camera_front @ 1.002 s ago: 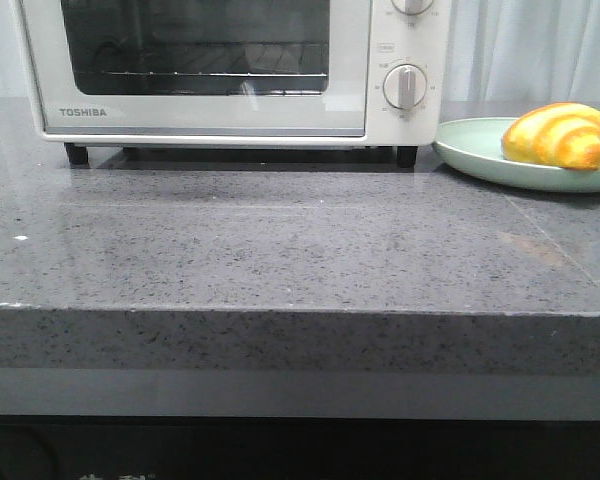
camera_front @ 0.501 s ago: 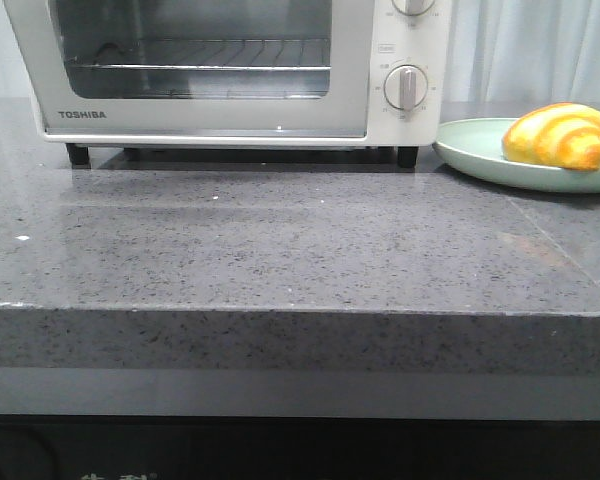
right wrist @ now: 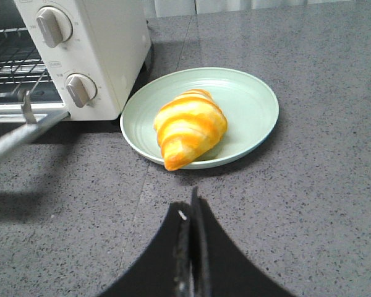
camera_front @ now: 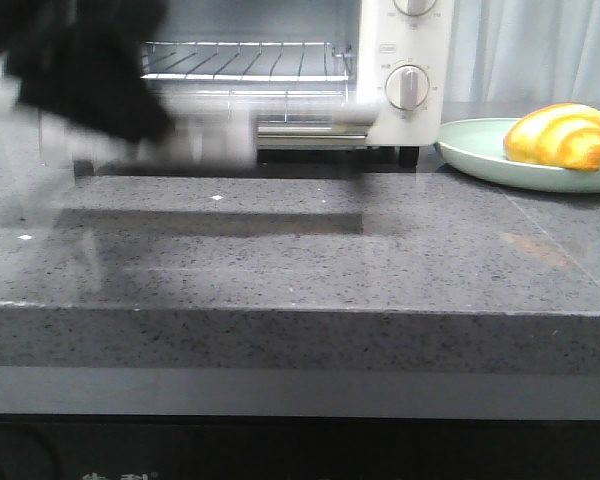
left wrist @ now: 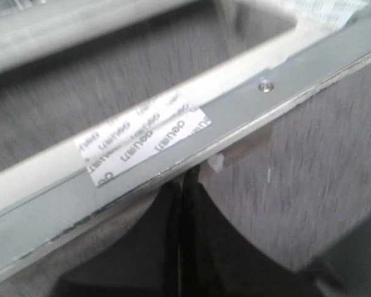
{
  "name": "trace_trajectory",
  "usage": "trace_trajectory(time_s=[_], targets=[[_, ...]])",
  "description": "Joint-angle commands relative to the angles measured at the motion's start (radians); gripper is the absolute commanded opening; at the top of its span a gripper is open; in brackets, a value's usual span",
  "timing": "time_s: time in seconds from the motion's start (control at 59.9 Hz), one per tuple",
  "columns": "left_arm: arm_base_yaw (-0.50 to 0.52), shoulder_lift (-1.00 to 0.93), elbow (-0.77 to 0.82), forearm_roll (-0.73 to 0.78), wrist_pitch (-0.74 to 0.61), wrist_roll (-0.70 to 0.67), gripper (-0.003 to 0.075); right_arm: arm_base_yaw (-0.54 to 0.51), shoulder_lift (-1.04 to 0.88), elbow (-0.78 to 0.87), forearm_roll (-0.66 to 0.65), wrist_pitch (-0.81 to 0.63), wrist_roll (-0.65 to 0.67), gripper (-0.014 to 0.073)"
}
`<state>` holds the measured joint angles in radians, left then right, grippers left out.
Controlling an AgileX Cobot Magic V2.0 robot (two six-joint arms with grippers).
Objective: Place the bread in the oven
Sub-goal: 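Hook the oven door handle with the left gripper and pull it down open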
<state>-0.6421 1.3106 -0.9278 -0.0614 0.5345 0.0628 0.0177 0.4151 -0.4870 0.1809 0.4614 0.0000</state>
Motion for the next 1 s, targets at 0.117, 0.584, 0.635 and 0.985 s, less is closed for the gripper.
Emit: trace_trajectory(time_s=[0.117,0.584,0.635,0.985], targets=[[-0.008,-0.028,0.025,-0.041,-0.115,-0.004,-0.002,0.003,0.013,-0.038,0.008,-0.067,0.0,-0.006],[0.196,-0.218,0.025,-0.041,-0.283,-0.006,-0.002,0.003,0.013,-0.038,0.008,-0.034,0.0,-0.006],[0.246,-0.247,0.027,-0.032,-0.285,-0.006,-0.002,0.003,0.013,-0.038,0.008,-0.022,0.0,-0.006],[0.518,-0.608,0.296,0.005,-0.334,-0.006,-0.002,0.003,0.068,-0.042,0.125,0.009,0.0,-0.006]])
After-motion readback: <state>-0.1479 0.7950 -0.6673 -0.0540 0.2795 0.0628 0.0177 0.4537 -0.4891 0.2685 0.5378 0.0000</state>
